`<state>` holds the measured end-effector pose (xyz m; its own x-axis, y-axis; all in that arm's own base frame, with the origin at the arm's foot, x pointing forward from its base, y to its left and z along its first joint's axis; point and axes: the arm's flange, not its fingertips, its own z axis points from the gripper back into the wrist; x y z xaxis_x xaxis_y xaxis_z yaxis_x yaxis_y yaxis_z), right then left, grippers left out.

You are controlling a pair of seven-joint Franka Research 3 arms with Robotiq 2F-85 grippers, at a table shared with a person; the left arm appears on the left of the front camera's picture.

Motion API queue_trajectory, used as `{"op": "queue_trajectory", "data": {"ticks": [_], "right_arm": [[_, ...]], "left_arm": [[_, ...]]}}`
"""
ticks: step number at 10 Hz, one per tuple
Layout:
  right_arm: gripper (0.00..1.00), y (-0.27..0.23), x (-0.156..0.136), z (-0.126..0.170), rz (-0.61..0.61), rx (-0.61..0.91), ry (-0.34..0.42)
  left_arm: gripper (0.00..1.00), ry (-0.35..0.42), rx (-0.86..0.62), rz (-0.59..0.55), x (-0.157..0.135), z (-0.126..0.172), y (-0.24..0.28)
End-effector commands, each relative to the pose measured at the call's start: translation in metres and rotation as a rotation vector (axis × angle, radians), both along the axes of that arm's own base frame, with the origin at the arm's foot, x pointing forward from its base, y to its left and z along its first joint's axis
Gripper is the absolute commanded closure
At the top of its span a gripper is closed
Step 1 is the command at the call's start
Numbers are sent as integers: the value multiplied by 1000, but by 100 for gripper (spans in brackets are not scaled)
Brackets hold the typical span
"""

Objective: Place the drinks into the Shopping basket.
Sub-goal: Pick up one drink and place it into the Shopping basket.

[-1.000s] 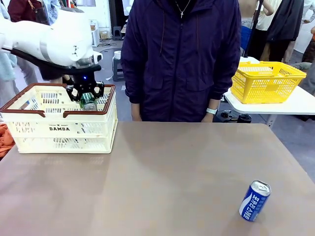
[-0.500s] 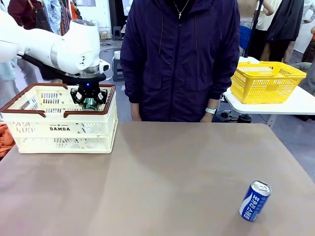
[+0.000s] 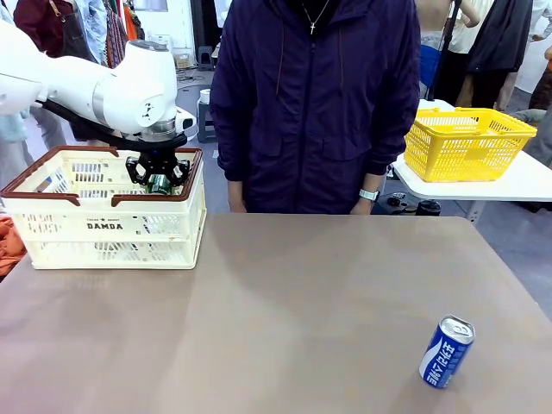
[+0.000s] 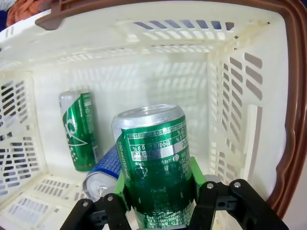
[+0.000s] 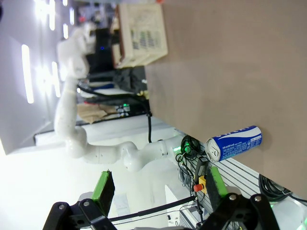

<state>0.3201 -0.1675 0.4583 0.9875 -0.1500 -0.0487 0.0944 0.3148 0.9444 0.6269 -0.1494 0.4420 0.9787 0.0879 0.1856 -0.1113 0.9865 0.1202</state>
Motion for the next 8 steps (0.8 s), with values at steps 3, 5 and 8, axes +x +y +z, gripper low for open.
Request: {"op": "queue_trajectory", "data": {"ticks": [3, 5, 8], "right_arm": [[0, 1, -2, 3, 5, -4, 13], [0, 1, -2, 3, 5, -4, 13], [0, 1, -2, 3, 5, -4, 13]], "left_arm": [[100, -40, -12, -59, 14, -10, 7], [100, -69, -19, -87, 21, -21, 13], [100, -85, -44, -132, 26, -28, 18]]}}
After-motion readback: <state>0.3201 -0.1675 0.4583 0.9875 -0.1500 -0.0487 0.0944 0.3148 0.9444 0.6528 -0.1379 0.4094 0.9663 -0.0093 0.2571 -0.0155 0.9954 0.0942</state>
